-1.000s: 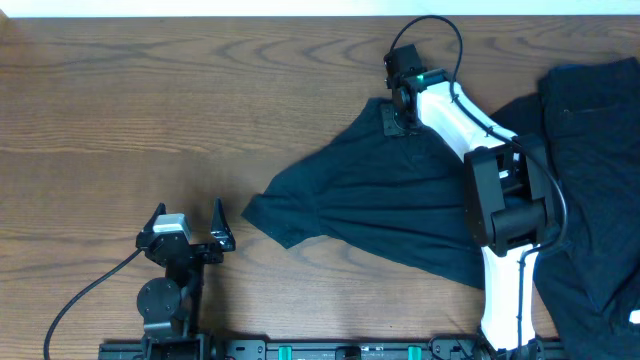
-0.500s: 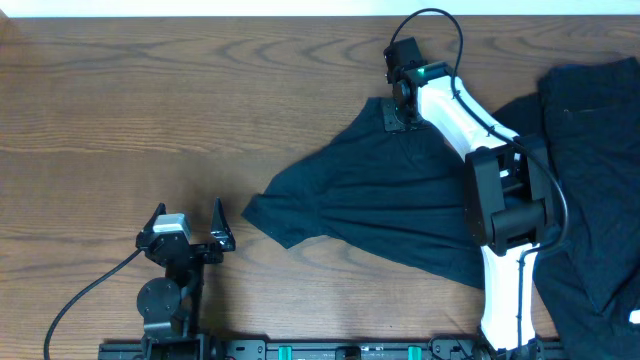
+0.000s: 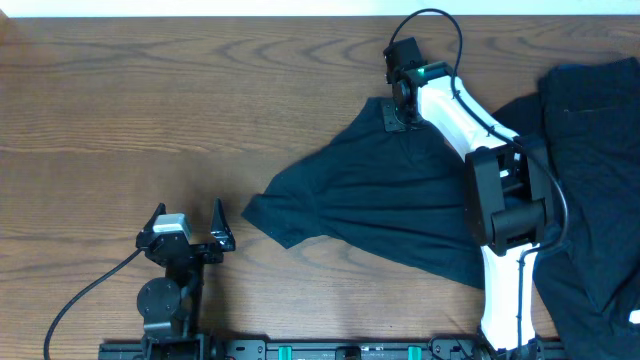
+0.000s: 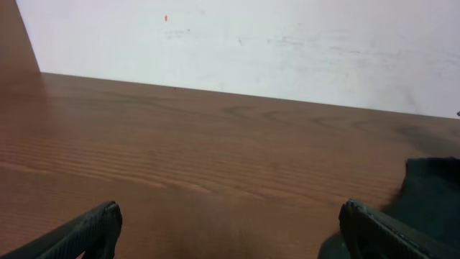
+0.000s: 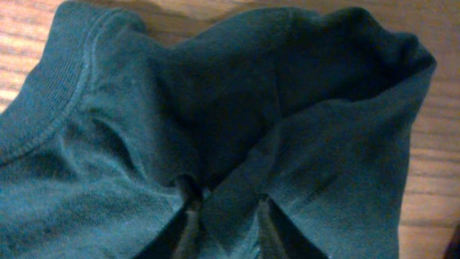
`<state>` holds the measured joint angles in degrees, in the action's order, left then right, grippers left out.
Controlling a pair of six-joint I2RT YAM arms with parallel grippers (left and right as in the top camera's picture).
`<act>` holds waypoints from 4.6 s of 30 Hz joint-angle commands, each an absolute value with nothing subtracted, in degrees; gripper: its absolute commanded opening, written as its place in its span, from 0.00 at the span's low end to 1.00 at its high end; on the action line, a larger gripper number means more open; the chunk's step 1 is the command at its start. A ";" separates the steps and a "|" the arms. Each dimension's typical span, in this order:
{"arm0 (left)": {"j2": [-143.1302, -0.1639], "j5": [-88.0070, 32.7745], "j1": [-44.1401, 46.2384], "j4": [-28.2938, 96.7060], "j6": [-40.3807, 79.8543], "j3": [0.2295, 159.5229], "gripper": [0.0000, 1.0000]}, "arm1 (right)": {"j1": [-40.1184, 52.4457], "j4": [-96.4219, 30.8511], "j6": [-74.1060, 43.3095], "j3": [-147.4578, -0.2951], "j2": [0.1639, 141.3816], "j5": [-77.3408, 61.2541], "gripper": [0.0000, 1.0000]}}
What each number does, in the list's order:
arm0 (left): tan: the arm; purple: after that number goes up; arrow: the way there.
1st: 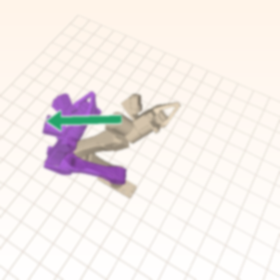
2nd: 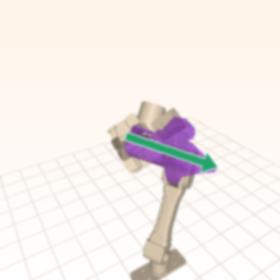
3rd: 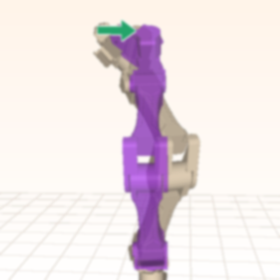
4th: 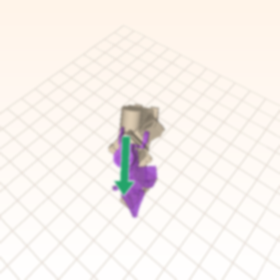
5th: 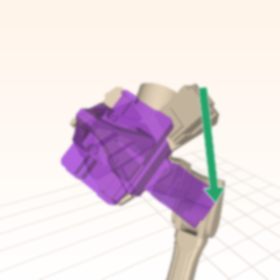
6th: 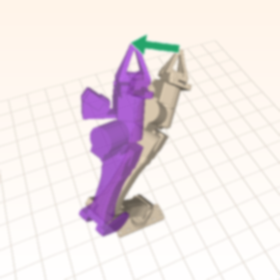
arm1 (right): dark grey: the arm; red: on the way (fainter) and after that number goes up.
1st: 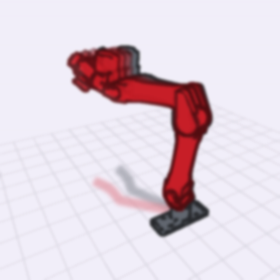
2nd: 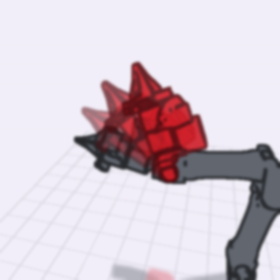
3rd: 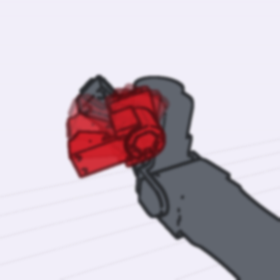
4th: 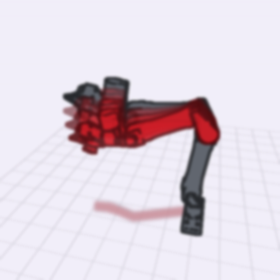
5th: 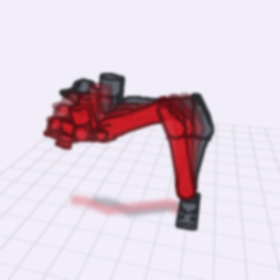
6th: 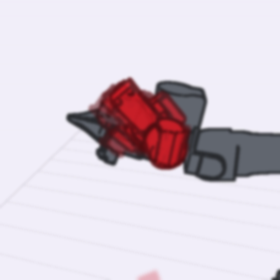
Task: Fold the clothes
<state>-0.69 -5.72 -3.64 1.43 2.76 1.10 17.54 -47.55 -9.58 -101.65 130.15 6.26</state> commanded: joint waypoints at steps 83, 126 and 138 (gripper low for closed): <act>-77.49 -23.46 14.79 -5.48 3.01 37.04 0.06 | -4.93 -51.44 1.32 -113.54 107.44 -1.76 0.99; -99.33 -10.90 17.87 -16.84 5.48 37.06 0.06 | -4.91 -52.56 1.32 -113.51 107.57 -1.76 0.99; -99.33 -6.85 5.87 -7.46 5.58 37.06 0.06 | -4.91 -52.53 1.32 -113.51 107.57 -1.76 0.99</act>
